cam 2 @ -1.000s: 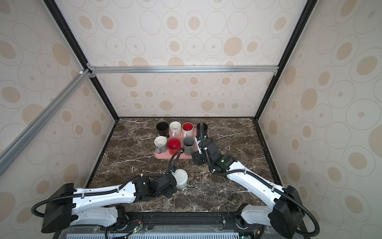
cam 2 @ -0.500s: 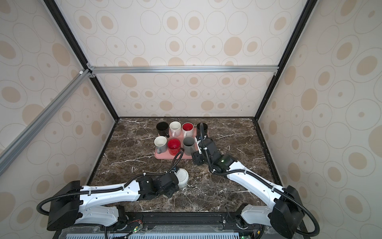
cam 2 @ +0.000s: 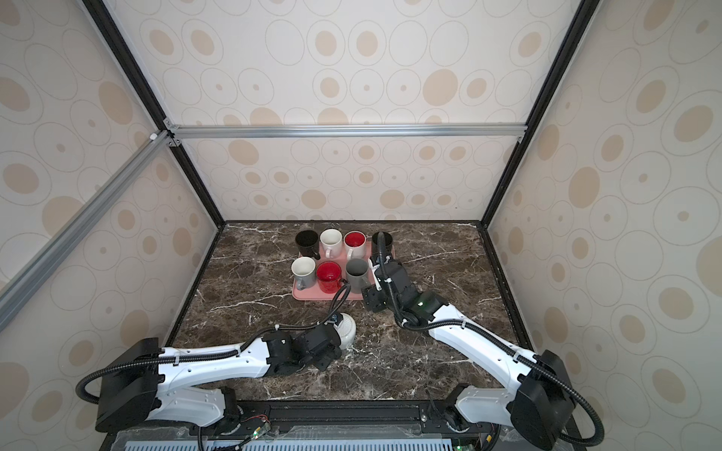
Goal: Turn the mug right side up
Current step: Pick up the mug from the center of the table, then place the mug on the tray.
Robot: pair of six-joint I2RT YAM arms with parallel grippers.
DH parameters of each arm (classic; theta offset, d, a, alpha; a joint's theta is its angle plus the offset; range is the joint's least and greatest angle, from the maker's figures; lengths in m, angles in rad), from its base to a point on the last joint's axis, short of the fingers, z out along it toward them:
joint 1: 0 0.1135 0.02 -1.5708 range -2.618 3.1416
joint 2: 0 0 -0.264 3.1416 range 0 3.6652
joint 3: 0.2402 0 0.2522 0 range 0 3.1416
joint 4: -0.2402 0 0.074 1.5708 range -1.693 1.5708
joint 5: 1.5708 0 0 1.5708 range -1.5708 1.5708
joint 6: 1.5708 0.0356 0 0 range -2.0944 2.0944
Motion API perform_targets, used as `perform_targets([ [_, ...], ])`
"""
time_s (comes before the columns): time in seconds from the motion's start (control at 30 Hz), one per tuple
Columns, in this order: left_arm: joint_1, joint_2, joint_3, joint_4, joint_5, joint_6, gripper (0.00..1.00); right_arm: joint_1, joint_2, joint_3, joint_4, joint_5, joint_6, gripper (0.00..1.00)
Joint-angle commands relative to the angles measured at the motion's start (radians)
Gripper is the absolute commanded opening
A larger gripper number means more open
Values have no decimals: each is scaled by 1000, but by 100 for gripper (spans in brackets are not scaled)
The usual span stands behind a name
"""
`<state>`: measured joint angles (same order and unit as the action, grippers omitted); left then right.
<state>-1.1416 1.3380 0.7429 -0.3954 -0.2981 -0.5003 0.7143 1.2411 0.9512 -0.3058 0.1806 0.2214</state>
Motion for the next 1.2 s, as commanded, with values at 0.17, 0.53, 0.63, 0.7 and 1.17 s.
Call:
perform_targets([
  [0.17, 8, -106, -28, 110, -40, 19, 0, 8, -60, -32, 27, 29, 33, 75],
  [0.53, 54, -269, -93, 227, 10, -6, 0, 7, -132, -71, 77, 23, 64, 74],
  [0.63, 62, -290, -91, 231, 4, -7, 0, 8, -136, -76, 83, 10, 73, 74],
  [0.7, 62, -311, -90, 236, -8, -10, 0, 8, -142, -84, 98, -12, 77, 74],
  [1.17, 106, -548, -137, 490, -145, 40, 0, 8, -368, -262, 463, -242, 131, 76],
])
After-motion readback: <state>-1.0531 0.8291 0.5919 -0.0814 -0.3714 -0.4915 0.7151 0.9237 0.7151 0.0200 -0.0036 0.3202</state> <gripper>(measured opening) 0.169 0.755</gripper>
